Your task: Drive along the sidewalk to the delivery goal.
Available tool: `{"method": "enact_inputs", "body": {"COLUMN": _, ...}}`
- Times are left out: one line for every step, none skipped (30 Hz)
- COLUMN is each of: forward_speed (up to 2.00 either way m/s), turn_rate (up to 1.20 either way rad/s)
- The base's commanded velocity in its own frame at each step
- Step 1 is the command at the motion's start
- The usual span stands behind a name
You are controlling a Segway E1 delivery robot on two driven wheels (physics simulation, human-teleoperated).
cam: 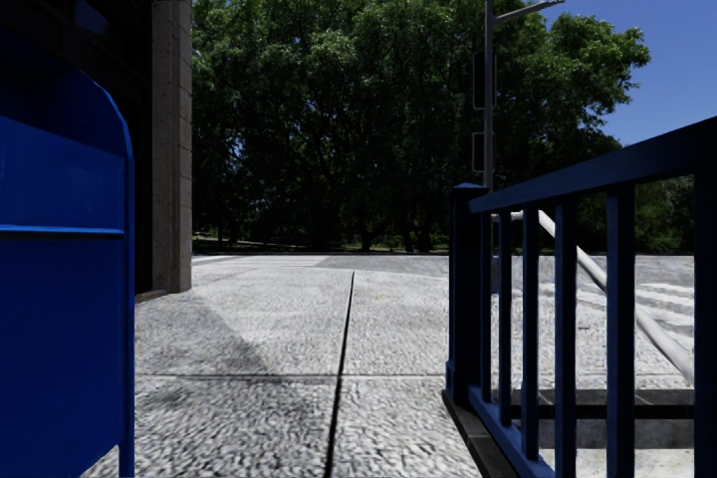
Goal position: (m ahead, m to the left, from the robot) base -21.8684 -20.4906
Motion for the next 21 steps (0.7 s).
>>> {"method": "enact_inputs", "body": {"forward_speed": 2.00, "turn_rate": 0.00}}
{"method": "enact_inputs", "body": {"forward_speed": 2.00, "turn_rate": 0.00}}
{"method": "enact_inputs", "body": {"forward_speed": 2.00, "turn_rate": 0.00}}
{"method": "enact_inputs", "body": {"forward_speed": 2.00, "turn_rate": 0.00}}
{"method": "enact_inputs", "body": {"forward_speed": 2.00, "turn_rate": 0.00}}
{"method": "enact_inputs", "body": {"forward_speed": 2.00, "turn_rate": 0.00}}
{"method": "enact_inputs", "body": {"forward_speed": 2.00, "turn_rate": 0.00}}
{"method": "enact_inputs", "body": {"forward_speed": 2.00, "turn_rate": 0.00}}
{"method": "enact_inputs", "body": {"forward_speed": 2.00, "turn_rate": 0.00}}
{"method": "enact_inputs", "body": {"forward_speed": 2.00, "turn_rate": 0.00}}
{"method": "enact_inputs", "body": {"forward_speed": 2.00, "turn_rate": 0.00}}
{"method": "enact_inputs", "body": {"forward_speed": 2.00, "turn_rate": 0.00}}
{"method": "enact_inputs", "body": {"forward_speed": 2.00, "turn_rate": 0.00}}
{"method": "enact_inputs", "body": {"forward_speed": 2.00, "turn_rate": 0.00}}
{"method": "enact_inputs", "body": {"forward_speed": 2.00, "turn_rate": 0.00}}
{"method": "enact_inputs", "body": {"forward_speed": 2.00, "turn_rate": 0.00}}
{"method": "enact_inputs", "body": {"forward_speed": 2.00, "turn_rate": 0.00}}
{"method": "enact_inputs", "body": {"forward_speed": 2.00, "turn_rate": 0.00}}
{"method": "enact_inputs", "body": {"forward_speed": 2.00, "turn_rate": 0.00}}
{"method": "enact_inputs", "body": {"forward_speed": 2.00, "turn_rate": 0.00}}
{"method": "enact_inputs", "body": {"forward_speed": 2.00, "turn_rate": 0.00}}
